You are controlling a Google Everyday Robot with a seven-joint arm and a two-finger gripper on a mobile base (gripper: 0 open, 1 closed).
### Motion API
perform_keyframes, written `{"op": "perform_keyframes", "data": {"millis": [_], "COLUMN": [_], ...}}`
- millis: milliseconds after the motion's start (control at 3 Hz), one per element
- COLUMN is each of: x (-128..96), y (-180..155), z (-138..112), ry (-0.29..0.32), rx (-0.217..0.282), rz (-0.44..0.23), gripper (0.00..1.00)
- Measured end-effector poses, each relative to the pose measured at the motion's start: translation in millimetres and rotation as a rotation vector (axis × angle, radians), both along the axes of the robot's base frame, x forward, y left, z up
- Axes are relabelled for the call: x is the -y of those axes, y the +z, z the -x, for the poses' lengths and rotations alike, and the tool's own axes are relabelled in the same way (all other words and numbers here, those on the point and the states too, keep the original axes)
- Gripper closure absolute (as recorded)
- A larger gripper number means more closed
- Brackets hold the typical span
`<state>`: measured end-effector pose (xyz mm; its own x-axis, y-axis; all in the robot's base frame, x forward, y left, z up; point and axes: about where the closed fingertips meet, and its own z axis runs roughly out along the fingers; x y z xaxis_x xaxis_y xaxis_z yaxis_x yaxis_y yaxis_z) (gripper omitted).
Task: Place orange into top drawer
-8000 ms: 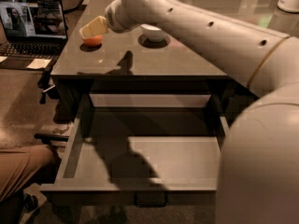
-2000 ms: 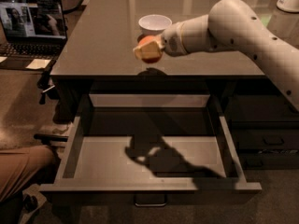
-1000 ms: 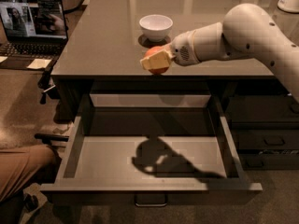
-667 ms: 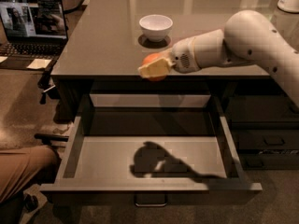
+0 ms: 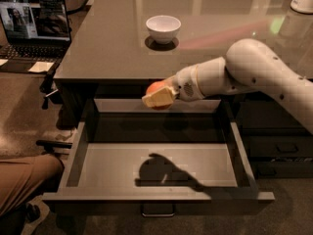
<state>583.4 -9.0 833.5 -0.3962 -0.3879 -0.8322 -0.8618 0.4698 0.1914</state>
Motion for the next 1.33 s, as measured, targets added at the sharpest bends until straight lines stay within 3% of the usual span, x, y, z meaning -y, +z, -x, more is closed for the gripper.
{"op": "perform_keyframes", "data": {"millis": [333,1000,1333], "x": [-11,-19,-6], "y": [-48,-137,-167], "z": [1,-30,-47], "ry": [-0.015,-0.059,-0.077], "rx": [0.005,0.075,0.077], "rz": [0.052,0.115,0.131], "gripper": [1.0,1.0,0.81]}}
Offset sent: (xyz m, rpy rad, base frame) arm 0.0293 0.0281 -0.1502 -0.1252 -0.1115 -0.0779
